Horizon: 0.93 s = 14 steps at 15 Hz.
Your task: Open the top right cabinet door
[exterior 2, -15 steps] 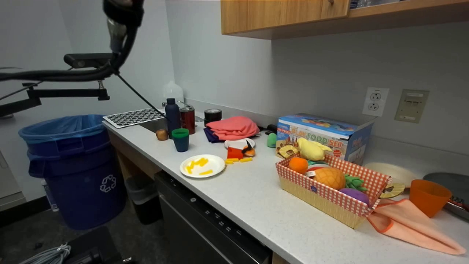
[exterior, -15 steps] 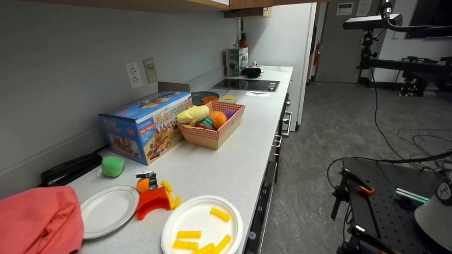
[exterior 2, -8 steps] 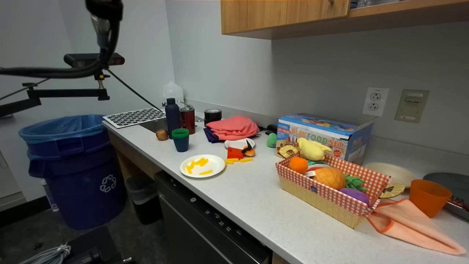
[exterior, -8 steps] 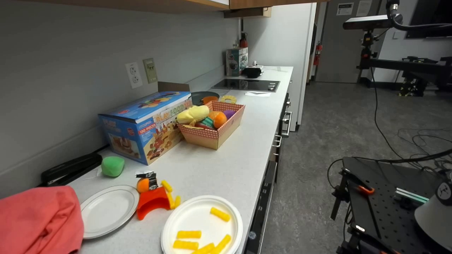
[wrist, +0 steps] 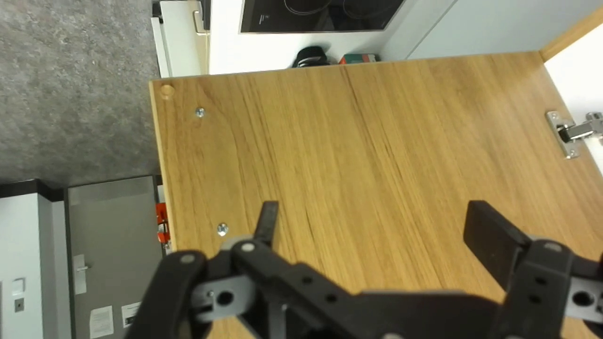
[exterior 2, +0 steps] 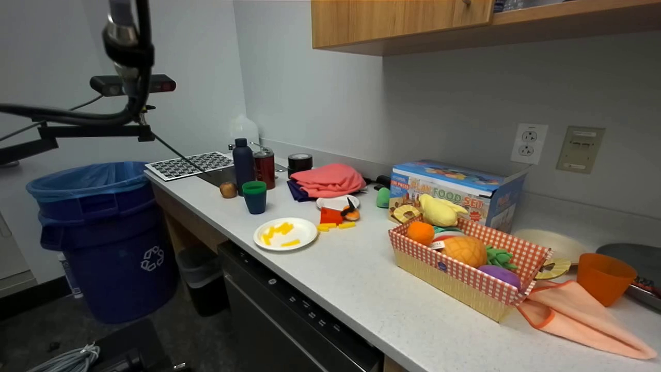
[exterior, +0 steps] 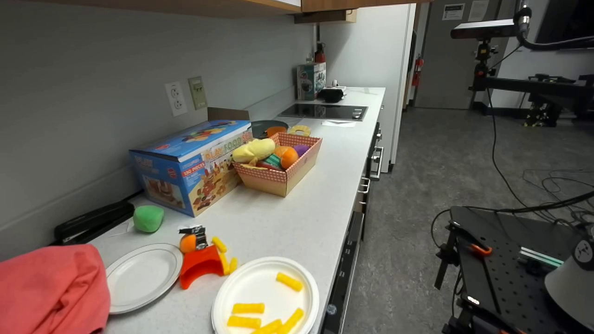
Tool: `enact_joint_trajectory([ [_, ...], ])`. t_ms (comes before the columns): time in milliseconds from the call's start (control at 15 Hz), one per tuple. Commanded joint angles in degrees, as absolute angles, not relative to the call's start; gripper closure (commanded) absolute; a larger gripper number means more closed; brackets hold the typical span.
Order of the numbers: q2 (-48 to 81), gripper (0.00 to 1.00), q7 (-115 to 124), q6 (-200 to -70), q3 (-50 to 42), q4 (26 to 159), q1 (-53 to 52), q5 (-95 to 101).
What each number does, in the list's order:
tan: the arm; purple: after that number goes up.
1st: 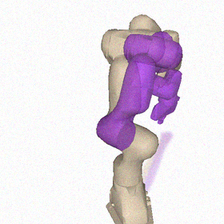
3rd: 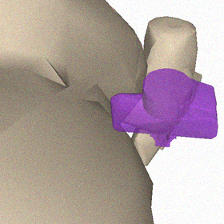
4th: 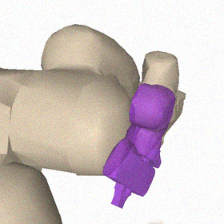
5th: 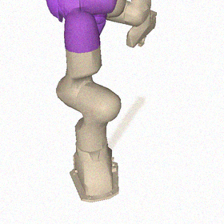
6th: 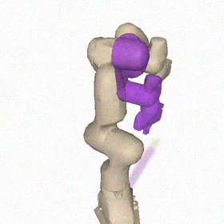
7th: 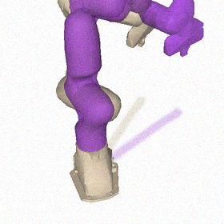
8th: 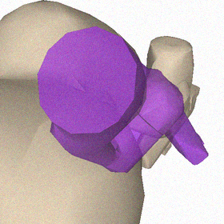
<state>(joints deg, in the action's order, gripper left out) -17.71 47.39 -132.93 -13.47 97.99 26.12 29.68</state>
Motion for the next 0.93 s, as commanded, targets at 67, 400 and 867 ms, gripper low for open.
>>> enact_joint_trajectory([
  [67, -22.6, 0.0, 49.2, -131.7, -11.2, 104.2, 27.2, 32.1],
  [400, -26.2, 0.0, 50.8, -125.6, -10.1, 107.5, 28.3, 35.1],
  [867, -25.1, 0.0, 49.6, -125.9, -11.1, 106.5, 27.3, 34.2],
])
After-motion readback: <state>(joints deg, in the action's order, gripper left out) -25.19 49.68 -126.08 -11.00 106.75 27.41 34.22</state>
